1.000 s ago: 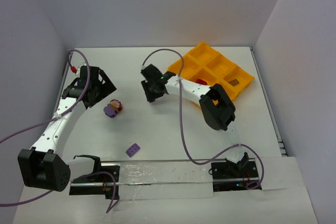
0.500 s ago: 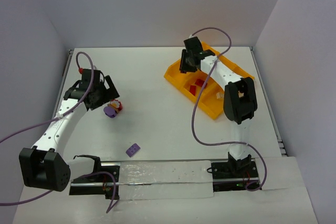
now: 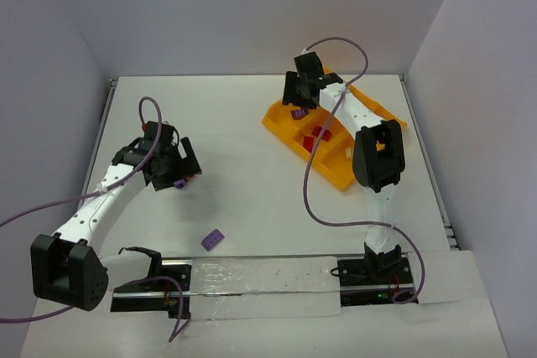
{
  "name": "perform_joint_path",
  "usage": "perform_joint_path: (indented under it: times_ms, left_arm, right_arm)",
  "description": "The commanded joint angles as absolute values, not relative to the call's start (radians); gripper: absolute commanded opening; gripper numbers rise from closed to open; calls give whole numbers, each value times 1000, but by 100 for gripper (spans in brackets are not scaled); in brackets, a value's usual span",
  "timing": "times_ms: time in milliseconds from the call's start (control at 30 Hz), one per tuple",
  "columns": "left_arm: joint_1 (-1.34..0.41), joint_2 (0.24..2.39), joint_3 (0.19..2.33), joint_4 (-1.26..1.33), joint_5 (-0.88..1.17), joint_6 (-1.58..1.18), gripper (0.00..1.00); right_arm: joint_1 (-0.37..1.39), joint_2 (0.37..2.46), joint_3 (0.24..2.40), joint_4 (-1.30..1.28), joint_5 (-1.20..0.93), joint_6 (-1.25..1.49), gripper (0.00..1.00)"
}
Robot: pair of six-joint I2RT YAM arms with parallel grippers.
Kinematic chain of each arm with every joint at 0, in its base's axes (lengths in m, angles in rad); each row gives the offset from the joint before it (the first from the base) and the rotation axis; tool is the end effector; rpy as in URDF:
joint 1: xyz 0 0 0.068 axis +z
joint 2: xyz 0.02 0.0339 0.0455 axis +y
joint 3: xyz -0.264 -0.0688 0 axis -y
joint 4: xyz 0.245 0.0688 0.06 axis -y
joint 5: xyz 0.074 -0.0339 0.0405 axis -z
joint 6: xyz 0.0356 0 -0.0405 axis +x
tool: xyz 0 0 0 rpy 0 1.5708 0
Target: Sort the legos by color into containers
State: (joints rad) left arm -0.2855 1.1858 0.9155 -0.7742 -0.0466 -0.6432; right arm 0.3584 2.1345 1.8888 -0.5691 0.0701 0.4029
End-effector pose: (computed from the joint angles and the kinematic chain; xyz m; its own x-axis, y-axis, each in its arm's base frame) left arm 0.2193 -0.0626 0.2558 -0.8192 -0.3839 -0.4261 -0.2905 0.9183 -0.2690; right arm 0.4583 0.1690 0.2556 -0.7464 0.1381 -0.6511 -0.0134 0.9749 0.2221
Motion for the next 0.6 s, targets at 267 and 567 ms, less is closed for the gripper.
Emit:
perform_joint_path:
  times_ms: [267,567]
  left_arm:
    - [-285,1205,995,-806,-87,-681,97]
    - [-359,1113,840,-739,41,-700,87]
  right_arm:
    - [696,1753,1452,-425,-32,235,68]
    - [824,1740,1329,-359,-76,280,69]
